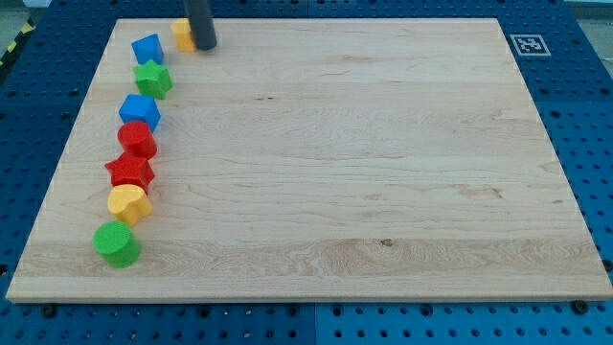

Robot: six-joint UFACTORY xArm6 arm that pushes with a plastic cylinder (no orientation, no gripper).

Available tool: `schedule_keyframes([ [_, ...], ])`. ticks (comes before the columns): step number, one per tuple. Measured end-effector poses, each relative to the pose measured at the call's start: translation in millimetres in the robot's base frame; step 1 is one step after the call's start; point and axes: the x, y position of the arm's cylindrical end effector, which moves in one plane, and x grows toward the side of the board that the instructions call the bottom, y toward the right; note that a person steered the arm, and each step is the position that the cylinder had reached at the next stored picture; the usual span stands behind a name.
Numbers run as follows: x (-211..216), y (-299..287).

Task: Place the yellow hexagon above the blue triangle

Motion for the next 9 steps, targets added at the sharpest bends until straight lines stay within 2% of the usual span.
schedule_keyframes([
  [2, -0.6, -24.6],
  [4, -0.7, 44.2],
  [5, -6.1, 46.3],
  [7, -31.0, 36.2],
  [9, -32.5, 17.0],
])
